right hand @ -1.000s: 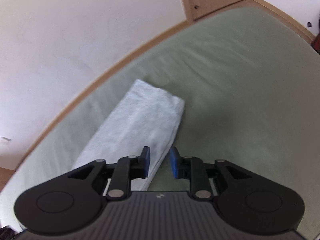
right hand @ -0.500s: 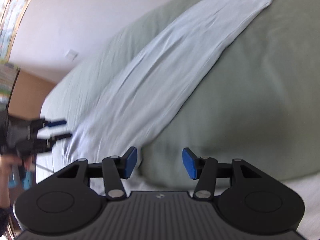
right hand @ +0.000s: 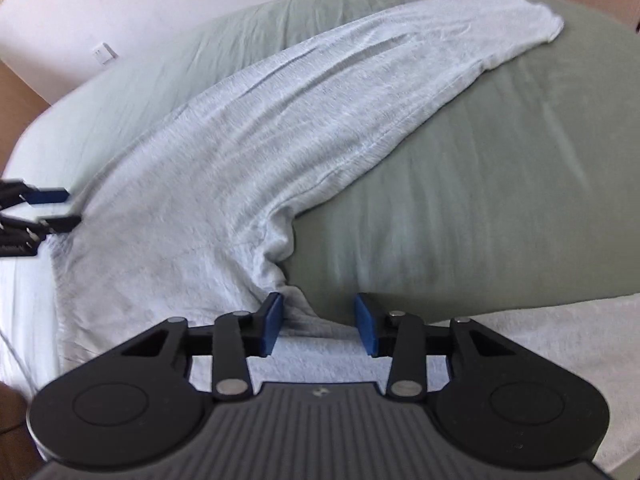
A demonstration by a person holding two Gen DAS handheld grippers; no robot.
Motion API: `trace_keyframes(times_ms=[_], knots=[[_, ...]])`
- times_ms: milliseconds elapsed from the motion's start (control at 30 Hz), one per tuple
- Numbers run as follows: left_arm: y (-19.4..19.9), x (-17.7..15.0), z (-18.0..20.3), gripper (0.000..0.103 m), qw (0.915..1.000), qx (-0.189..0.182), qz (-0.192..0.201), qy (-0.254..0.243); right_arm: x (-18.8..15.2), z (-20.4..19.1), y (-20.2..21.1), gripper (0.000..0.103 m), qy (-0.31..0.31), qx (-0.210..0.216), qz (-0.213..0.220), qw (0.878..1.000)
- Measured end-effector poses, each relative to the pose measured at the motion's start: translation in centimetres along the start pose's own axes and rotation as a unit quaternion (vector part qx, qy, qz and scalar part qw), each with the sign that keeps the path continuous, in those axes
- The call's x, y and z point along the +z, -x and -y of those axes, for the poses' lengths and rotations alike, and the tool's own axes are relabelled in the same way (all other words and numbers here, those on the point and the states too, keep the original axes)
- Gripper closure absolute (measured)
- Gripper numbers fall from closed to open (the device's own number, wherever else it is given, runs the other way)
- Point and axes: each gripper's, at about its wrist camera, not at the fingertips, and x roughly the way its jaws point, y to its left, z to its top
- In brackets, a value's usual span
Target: Fold clothes
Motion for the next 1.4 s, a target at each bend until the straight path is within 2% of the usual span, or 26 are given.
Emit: trace_keyframes(times_ms=[100, 167, 300, 367, 433, 467, 500, 600, 733, 900, 1033, 1233, 1400], knots=[[1.8, 0.0, 0.2, 0.041, 0.9997, 0.015, 0.006, 0.02, -0.7, 1.3, 3.2, 0.059, -0.038, 0.037, 0.044, 0.998], [3.9, -0.5, 0.6, 0.041, 0.9995, 0.015, 0.022, 0.018, -1.7, 2.3, 6.1, 0.05, -0.069, 0.055, 0.077, 0.993], [8.3, -1.3, 3.3, 0.041, 0.9988, 0.0, 0.048, 0.008, -3.7, 2.6, 10.0, 0.05, -0.09, 0.031, 0.114, 0.989], [10.6, -1.9, 5.3, 0.041, 0.9979, -0.008, 0.064, 0.0, -5.2, 2.8, 12.3, 0.047, -0.097, 0.013, 0.135, 0.986], [12.9, -2.9, 7.2, 0.039, 0.9967, -0.02, 0.078, -0.007, -6.4, 2.7, 13.8, 0.024, -0.102, -0.006, 0.147, 0.984], [13.7, -3.3, 8.2, 0.038, 0.9965, -0.024, 0.079, -0.011, -7.0, 2.7, 14.6, 0.022, -0.104, -0.016, 0.153, 0.983], [14.6, -3.7, 9.1, 0.037, 0.9962, -0.029, 0.08, -0.015, -8.4, 2.5, 16.1, 0.022, -0.104, -0.032, 0.162, 0.981], [16.8, -5.1, 11.4, 0.037, 0.9954, -0.031, 0.088, -0.019, -10.5, 2.2, 18.7, 0.019, -0.1, -0.037, 0.172, 0.979], [19.6, -7.1, 15.3, 0.037, 0.9951, -0.014, 0.098, 0.0, -12.7, 1.2, 23.1, 0.016, -0.086, -0.048, 0.179, 0.979], [21.9, -8.5, 18.4, 0.037, 0.9933, -0.005, 0.115, 0.011, -13.5, -0.1, 27.5, 0.016, -0.047, -0.069, 0.17, 0.982], [23.6, -9.5, 21.0, 0.037, 0.9904, 0.024, 0.134, 0.024, -14.5, -1.1, 30.4, 0.016, -0.005, -0.09, 0.173, 0.981], [25.9, -11.3, 24.0, 0.037, 0.9875, 0.019, 0.15, 0.044, -17.9, -1.3, 32.7, 0.015, 0.01, -0.088, 0.182, 0.979], [26.8, -13.2, 25.7, 0.037, 0.9874, 0.029, 0.148, 0.047, -20.4, -1.3, 32.8, 0.015, 0.013, -0.075, 0.19, 0.979]])
